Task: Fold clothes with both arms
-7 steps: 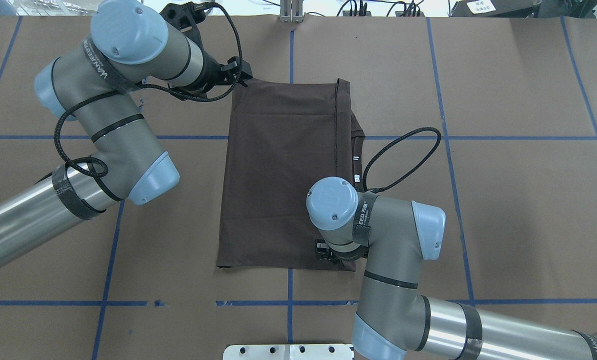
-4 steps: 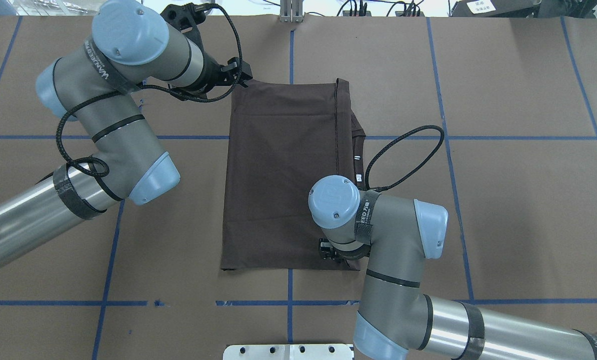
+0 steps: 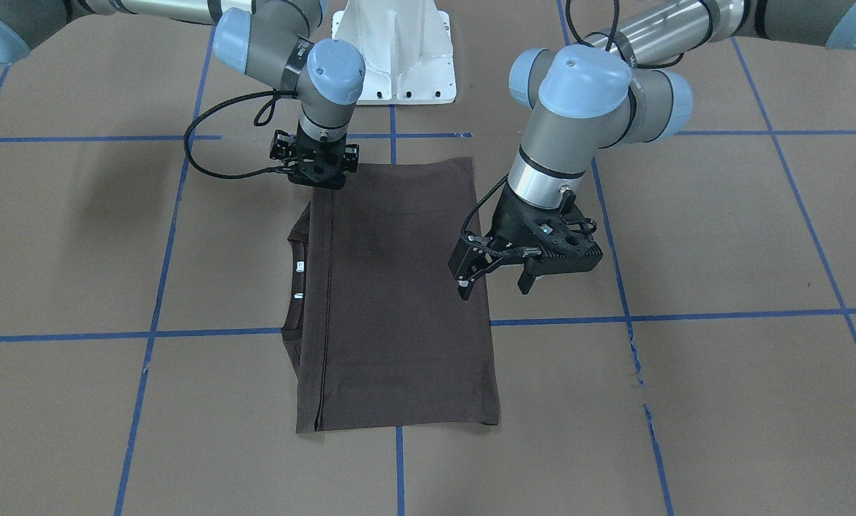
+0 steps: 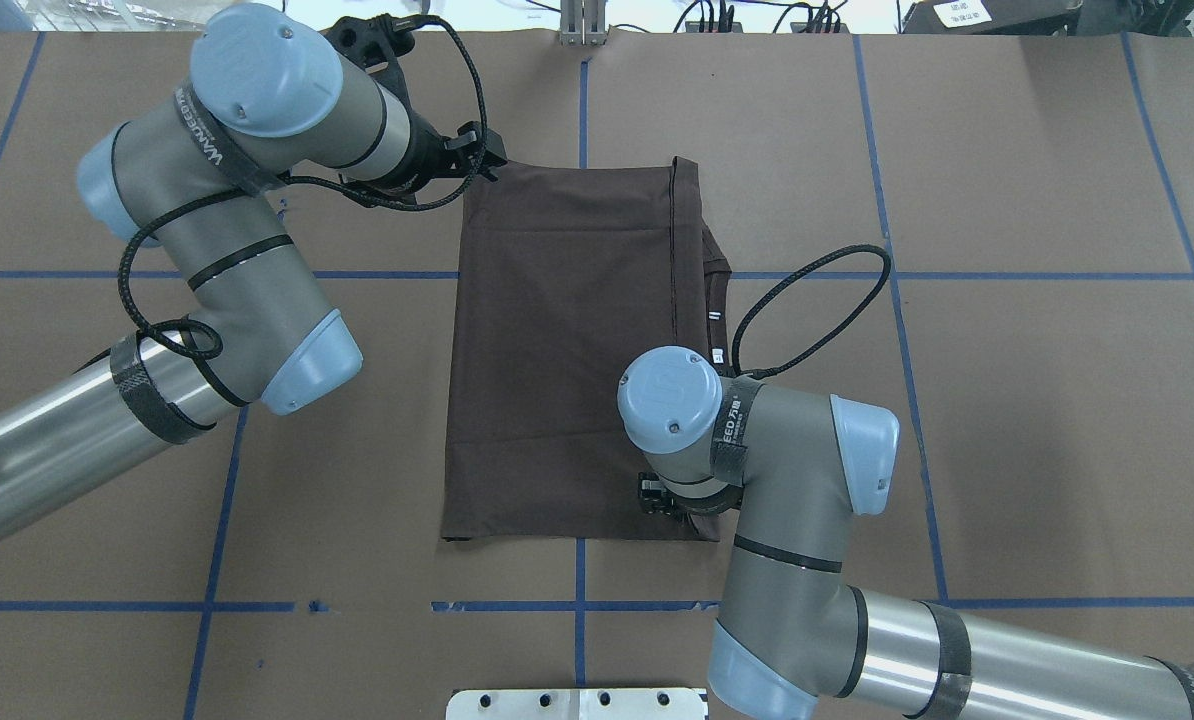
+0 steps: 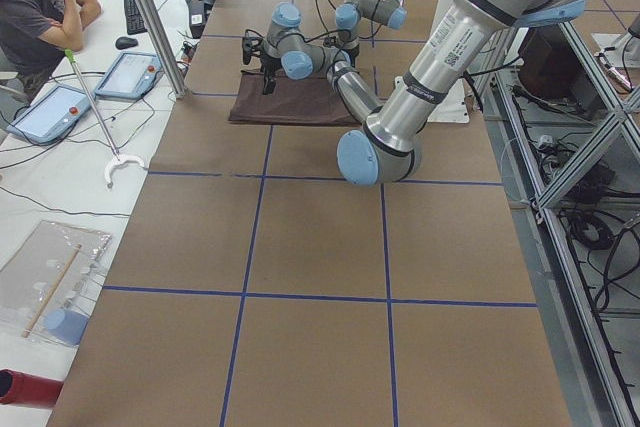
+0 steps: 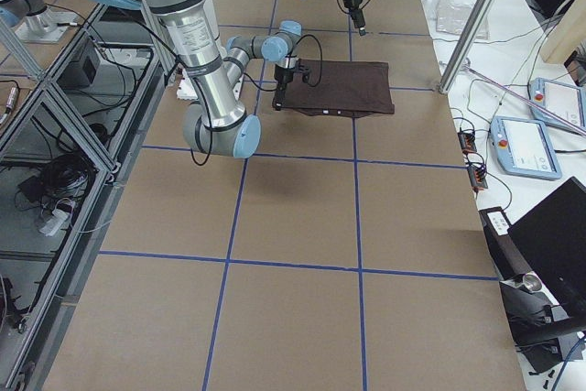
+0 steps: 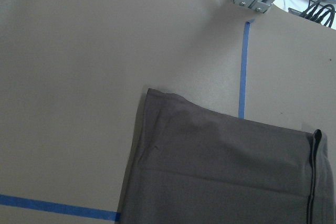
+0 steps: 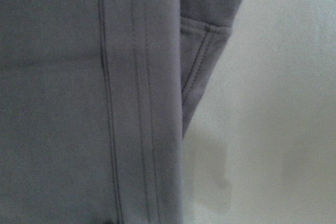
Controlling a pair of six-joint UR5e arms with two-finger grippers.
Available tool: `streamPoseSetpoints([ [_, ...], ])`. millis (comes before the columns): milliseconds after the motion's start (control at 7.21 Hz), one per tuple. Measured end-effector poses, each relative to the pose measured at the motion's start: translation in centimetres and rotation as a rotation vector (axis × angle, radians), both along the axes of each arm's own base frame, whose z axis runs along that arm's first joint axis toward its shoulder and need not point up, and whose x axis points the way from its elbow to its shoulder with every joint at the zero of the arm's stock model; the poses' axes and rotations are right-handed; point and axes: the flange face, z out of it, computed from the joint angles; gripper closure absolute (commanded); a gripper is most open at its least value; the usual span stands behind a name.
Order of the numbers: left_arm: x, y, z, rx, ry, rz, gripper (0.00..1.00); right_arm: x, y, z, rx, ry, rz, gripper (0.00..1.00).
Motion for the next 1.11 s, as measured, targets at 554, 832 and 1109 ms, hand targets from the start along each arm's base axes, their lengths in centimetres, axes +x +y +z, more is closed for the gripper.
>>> streamPoseSetpoints([
  [554, 0.4, 0.2, 0.0, 0.000, 0.003, 0.005, 0.00, 1.2, -1.1, 1.6, 0.000, 0.020, 0.010, 0.00],
  [832, 1.1, 0.9, 0.2, 0.004, 0.010, 0.017, 0.00, 3.0, -1.8, 2.8, 0.004, 0.027, 0.011, 0.00],
  [1109, 1.5, 1.2, 0.3, 0.005, 0.011, 0.023, 0.00, 4.7, -2.0, 2.9, 0.018, 0.012, 0.007, 0.00],
])
